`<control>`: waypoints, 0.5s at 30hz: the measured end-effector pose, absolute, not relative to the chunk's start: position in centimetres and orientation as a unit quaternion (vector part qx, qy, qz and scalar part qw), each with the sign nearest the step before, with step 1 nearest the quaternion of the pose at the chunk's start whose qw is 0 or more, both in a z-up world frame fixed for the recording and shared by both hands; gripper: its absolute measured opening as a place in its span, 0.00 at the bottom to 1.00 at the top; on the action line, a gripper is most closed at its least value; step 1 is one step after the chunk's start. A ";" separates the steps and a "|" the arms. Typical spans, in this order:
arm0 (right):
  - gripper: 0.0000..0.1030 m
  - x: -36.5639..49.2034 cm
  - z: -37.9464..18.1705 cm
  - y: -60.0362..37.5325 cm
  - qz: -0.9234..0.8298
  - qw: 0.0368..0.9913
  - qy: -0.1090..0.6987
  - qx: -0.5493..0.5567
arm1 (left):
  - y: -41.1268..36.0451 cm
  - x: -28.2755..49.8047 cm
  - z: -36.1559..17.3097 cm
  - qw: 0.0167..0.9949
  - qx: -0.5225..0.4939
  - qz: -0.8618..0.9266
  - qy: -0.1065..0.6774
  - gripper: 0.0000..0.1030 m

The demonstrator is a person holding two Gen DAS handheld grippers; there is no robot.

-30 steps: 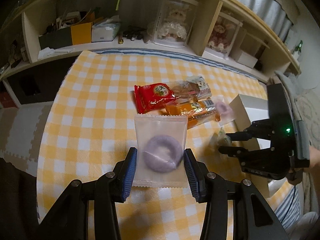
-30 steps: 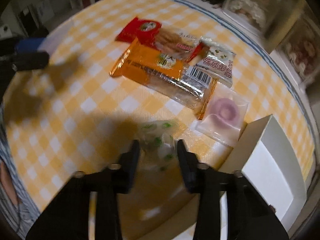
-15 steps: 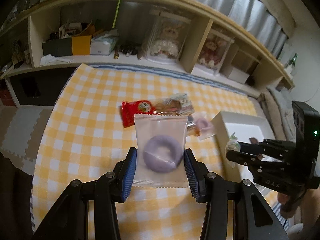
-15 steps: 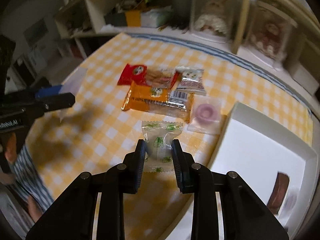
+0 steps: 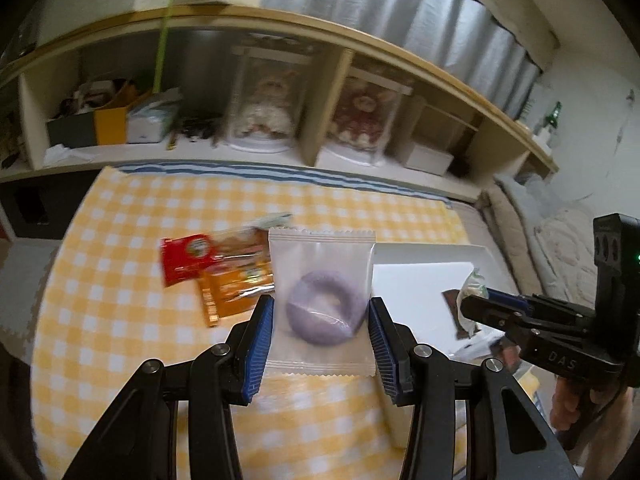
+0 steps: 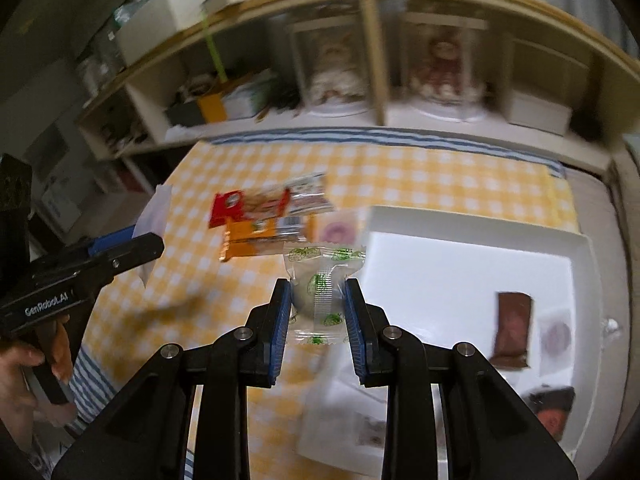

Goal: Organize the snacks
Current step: 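Carry both packets into the white tray and open both tools to release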

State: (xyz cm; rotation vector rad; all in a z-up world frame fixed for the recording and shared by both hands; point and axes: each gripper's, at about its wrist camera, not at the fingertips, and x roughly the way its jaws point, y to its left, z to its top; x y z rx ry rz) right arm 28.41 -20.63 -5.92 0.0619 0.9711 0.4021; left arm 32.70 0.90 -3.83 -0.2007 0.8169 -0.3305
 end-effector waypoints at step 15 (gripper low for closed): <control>0.27 29.0 -7.8 -29.5 0.126 0.866 0.479 0.077 | -12.1 38.5 -9.8 0.857 -0.121 -0.219 0.450 0.44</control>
